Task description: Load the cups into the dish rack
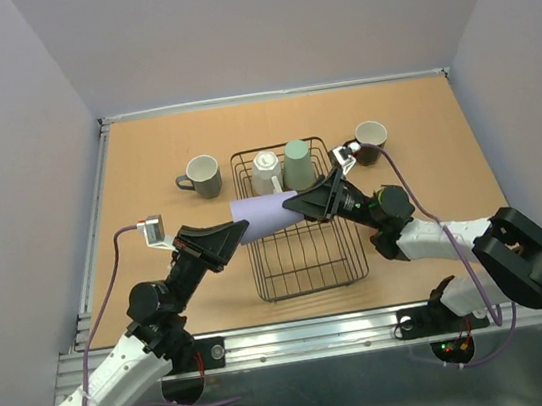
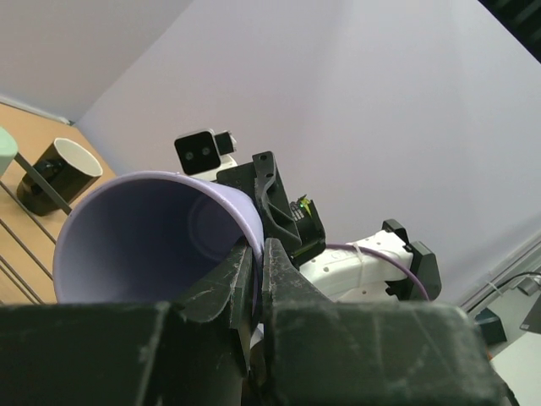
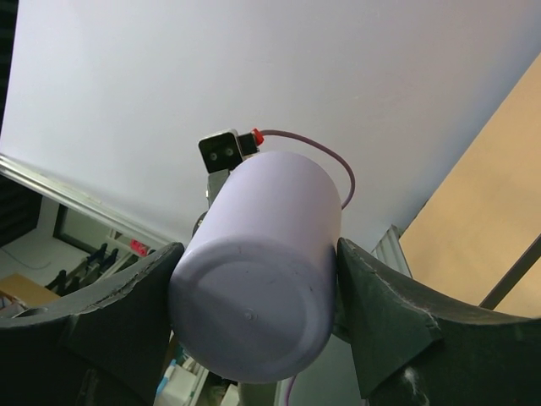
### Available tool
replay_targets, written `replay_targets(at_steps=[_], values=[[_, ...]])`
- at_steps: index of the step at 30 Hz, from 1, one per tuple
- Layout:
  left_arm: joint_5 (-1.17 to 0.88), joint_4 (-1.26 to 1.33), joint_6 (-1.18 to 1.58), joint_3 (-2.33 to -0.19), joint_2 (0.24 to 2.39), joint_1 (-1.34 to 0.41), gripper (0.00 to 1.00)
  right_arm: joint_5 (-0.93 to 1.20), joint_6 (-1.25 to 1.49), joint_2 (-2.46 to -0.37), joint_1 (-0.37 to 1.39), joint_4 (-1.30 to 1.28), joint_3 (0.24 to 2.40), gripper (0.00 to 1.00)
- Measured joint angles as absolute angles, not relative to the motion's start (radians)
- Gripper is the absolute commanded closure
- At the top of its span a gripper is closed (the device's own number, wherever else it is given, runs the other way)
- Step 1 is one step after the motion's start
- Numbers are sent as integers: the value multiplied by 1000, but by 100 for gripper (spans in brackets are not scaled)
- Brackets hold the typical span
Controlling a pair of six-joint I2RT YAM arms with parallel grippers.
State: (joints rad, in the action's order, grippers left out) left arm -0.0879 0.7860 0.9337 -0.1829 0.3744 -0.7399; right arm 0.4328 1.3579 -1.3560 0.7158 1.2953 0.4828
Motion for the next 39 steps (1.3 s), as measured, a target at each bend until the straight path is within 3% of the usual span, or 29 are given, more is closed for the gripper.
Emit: replay_targets(at_steps=[7,8,11,12,15,16,18,22,26,27,33,39], values=[[-15,757,925,-180,360,-763,100,414,1359,-1375,733,1295,483,25],[-7,755,925,-180,360,-765,100,406,1359,-1381,736,1296,483,29],[27,750,921,-180,361,-777,100,384,1357,-1394,742,1297,490,46],[40,751,918,-180,362,-784,100,380,1357,-1397,743,1297,493,61],[68,759,908,-180,367,-799,100,358,1351,-1404,749,1296,505,78],[77,765,904,-180,371,-805,100,350,1347,-1404,750,1296,506,90],[87,772,899,-180,379,-812,97,337,1342,-1403,753,1295,508,99],[93,760,892,-189,391,-812,67,313,1317,-1393,754,1287,508,100],[98,645,870,-249,403,-815,30,294,1223,-1306,763,1220,508,100],[100,607,864,-266,402,-817,26,290,1206,-1284,766,1203,508,99],[194,204,790,-466,398,-824,21,216,1028,-1084,776,833,570,100],[328,-146,652,-653,399,-823,13,67,812,-975,781,335,788,100]])
